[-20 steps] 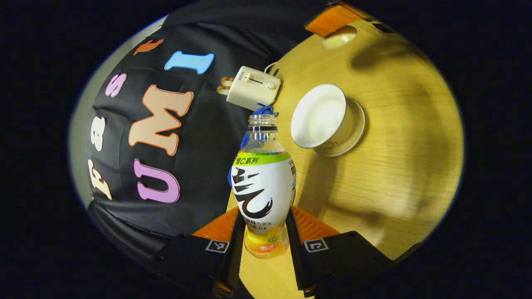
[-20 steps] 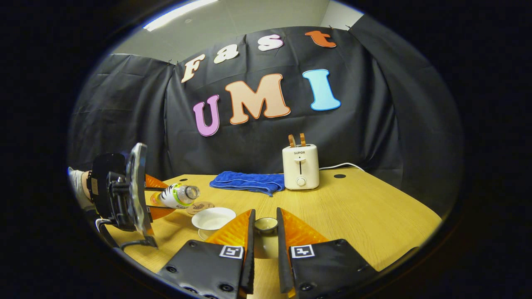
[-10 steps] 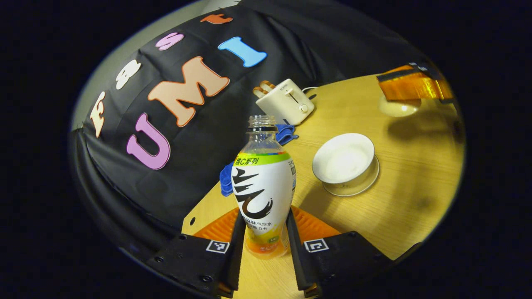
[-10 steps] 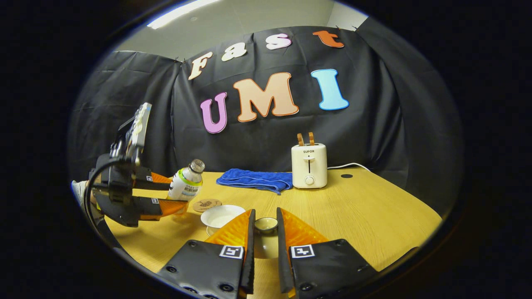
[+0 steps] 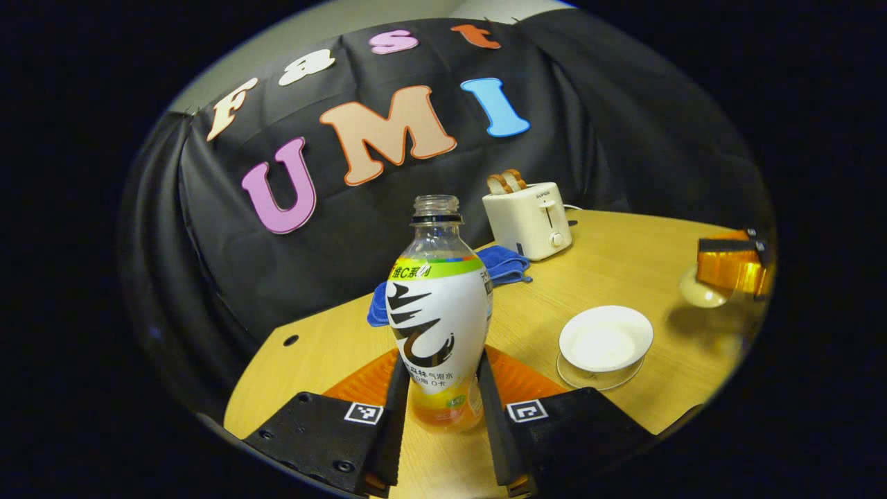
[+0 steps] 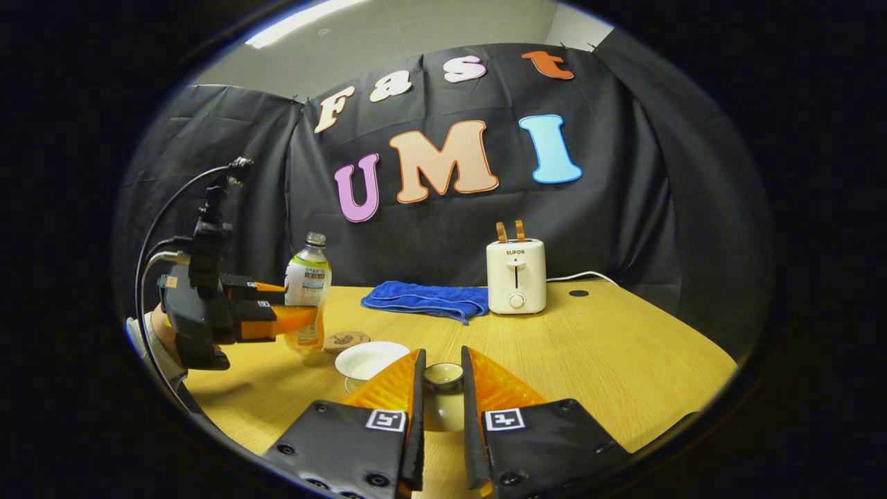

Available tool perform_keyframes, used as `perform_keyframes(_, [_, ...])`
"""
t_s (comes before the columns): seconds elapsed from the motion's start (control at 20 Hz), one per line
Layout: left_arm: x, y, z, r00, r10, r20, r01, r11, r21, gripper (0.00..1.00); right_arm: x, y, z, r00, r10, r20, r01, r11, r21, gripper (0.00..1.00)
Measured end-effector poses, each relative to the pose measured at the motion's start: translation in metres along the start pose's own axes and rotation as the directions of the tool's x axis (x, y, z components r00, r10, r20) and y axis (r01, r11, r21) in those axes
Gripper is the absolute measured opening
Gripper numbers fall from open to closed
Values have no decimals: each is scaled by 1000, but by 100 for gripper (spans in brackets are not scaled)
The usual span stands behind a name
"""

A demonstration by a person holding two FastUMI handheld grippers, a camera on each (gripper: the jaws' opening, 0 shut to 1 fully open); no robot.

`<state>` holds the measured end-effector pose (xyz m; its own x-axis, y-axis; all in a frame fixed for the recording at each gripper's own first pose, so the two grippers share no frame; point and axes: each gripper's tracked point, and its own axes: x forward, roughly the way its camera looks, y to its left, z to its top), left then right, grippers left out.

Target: Open the teacup lid with one hand, grasp the water bottle and pour water into the teacup with the other hand; after pouring, place the water bottle on the coaster and then close the teacup lid.

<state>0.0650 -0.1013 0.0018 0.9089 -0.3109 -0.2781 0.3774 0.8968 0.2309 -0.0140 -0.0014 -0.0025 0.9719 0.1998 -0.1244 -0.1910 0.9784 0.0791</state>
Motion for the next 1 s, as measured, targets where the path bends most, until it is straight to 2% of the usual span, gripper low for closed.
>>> perform_keyframes(0.25, [18, 13, 13, 996, 50, 72, -40, 990, -136, 49, 2, -2, -4, 1000, -2, -10, 2, 1000, 4, 27])
perform_keyframes(0.5, [42, 16, 13, 993, 70, 94, -39, 953, -299, 48, 4, -9, -7, 1000, -15, -17, 15, 1000, 3, 29])
perform_keyframes(0.55, [48, 17, 14, 992, 75, 98, -42, 950, -311, 49, 5, -10, -6, 1000, -17, -16, 17, 1000, 4, 25])
perform_keyframes(0.75, [61, 21, 14, 988, 100, 120, -55, 942, -332, 49, 7, -16, -11, 999, -26, -25, 27, 1000, 15, 27])
perform_keyframes(1.0, [67, 18, 3, 991, 101, 92, -63, 936, -345, 51, 10, -15, -18, 999, -26, -41, 27, 999, 17, 27])
